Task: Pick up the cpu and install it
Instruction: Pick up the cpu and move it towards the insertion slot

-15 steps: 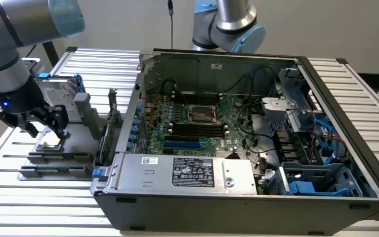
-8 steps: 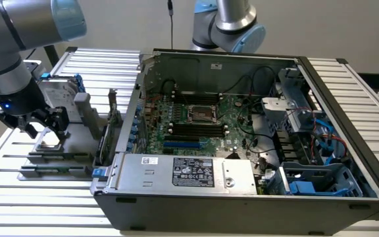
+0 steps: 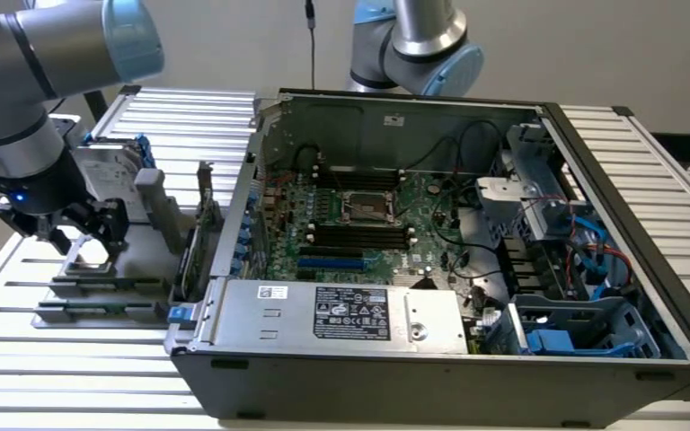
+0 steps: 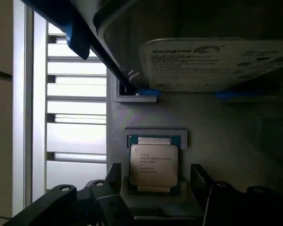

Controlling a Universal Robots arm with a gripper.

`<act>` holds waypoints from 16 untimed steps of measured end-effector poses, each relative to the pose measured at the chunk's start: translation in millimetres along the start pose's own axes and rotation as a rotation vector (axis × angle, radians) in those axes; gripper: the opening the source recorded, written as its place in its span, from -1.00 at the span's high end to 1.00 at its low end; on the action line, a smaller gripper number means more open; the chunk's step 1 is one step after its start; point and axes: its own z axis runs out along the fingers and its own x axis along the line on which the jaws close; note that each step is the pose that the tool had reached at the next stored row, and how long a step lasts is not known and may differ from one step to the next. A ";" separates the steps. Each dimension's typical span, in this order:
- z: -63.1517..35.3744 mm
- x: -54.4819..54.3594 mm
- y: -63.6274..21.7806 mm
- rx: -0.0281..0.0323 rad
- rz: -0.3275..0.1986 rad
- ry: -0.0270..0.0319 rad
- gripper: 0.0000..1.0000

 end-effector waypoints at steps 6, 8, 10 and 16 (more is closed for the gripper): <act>3.3 -1.0 2.0 -0.0001 0.000 0.0019 -0.40; 4.5 -1.1 2.6 0.0000 0.000 0.0020 -0.40; 5.5 -1.2 3.3 0.0001 0.001 0.0024 -0.40; 8.5 -1.4 4.7 0.0008 0.003 0.0036 -0.40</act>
